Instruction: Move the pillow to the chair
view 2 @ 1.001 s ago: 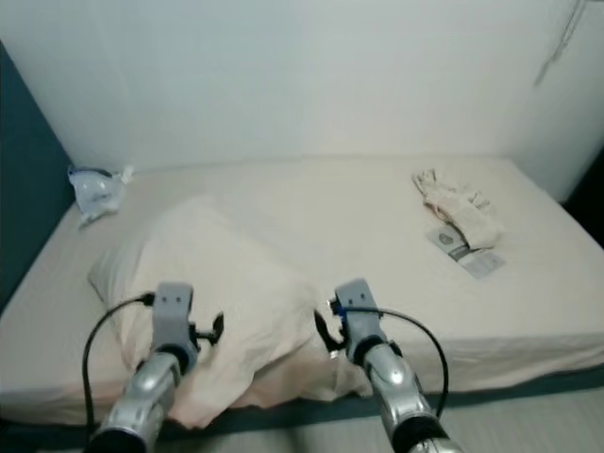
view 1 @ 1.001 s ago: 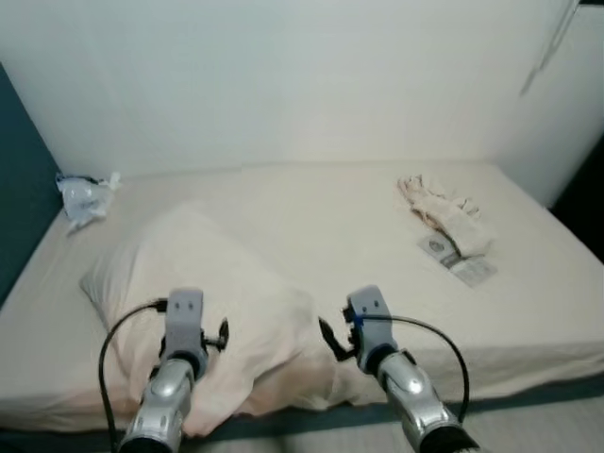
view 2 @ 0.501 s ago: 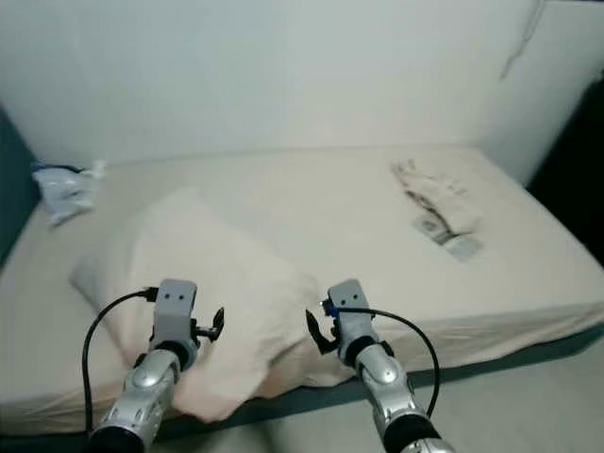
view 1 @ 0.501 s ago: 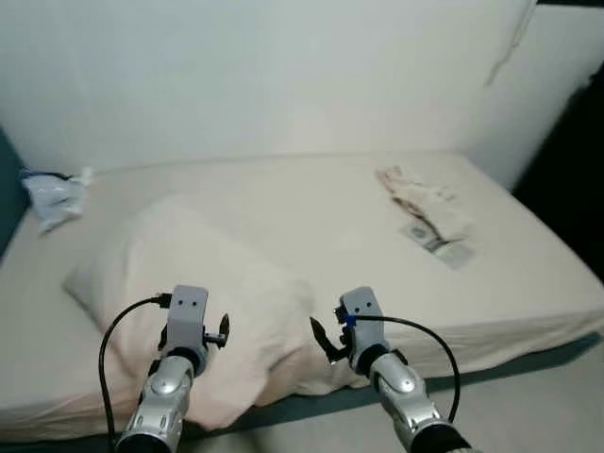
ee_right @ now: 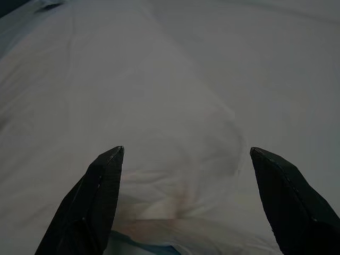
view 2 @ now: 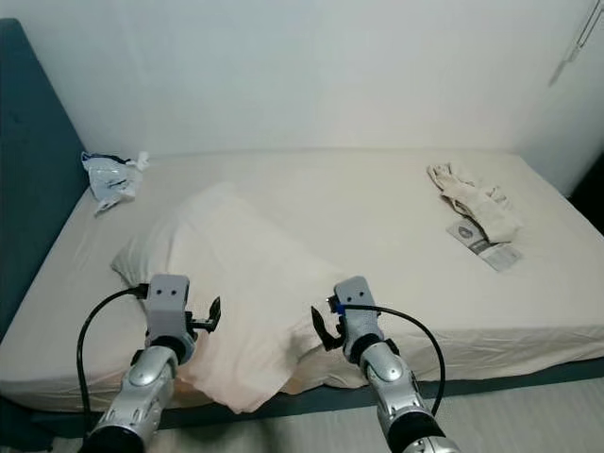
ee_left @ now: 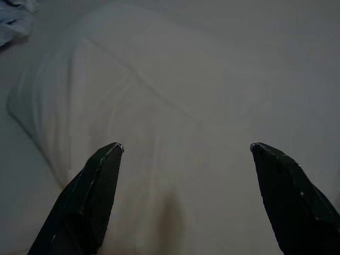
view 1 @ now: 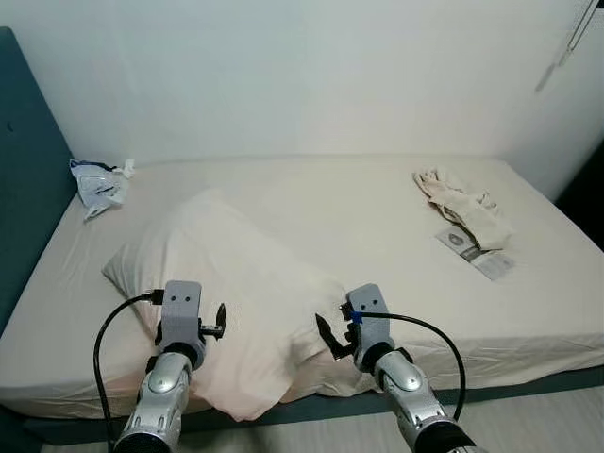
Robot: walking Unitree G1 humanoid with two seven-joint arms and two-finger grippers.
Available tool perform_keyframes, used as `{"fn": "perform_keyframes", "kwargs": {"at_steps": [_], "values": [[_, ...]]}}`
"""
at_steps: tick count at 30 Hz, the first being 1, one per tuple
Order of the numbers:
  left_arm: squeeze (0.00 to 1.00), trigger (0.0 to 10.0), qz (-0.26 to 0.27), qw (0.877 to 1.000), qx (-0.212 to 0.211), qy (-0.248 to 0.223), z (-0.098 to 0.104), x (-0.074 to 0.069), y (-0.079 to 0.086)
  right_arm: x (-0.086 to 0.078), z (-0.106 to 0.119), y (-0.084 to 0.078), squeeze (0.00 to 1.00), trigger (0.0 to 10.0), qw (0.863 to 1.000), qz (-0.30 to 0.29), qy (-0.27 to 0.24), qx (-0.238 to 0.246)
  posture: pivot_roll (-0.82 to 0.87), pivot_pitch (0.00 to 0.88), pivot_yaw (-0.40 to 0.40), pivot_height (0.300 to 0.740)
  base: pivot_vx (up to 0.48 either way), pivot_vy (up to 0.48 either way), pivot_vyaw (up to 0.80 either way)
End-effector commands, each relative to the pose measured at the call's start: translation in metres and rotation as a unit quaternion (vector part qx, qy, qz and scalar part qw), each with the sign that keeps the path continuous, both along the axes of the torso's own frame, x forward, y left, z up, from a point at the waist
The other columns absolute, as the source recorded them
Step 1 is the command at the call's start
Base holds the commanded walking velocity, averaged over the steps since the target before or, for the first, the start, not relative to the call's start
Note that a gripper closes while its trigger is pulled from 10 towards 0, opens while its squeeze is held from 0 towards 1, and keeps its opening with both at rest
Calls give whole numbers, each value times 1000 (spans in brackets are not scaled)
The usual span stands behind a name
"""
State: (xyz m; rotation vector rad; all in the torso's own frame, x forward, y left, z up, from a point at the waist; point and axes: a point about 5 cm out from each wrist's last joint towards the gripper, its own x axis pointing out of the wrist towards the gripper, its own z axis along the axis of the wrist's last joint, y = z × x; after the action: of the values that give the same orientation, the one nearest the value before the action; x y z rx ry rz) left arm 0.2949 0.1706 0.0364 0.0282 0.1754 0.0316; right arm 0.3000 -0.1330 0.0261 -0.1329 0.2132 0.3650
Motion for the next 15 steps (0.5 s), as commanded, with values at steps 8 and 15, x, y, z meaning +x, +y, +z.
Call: {"fn": "perform_keyframes", "kwargs": {"at_steps": [8,15], "values": [[0,10000,5,1000,22,21,-6,-1,-1,0,0,0,0,10000,1000,6,-1,-2,-52,48,-28,740,0,-180,0],[0,10000,26,999,4,27,-9,-2,2,1,2,-3,0,10000,1000,2,-3,0,-47,46,-36,740,0,-69,0]]}}
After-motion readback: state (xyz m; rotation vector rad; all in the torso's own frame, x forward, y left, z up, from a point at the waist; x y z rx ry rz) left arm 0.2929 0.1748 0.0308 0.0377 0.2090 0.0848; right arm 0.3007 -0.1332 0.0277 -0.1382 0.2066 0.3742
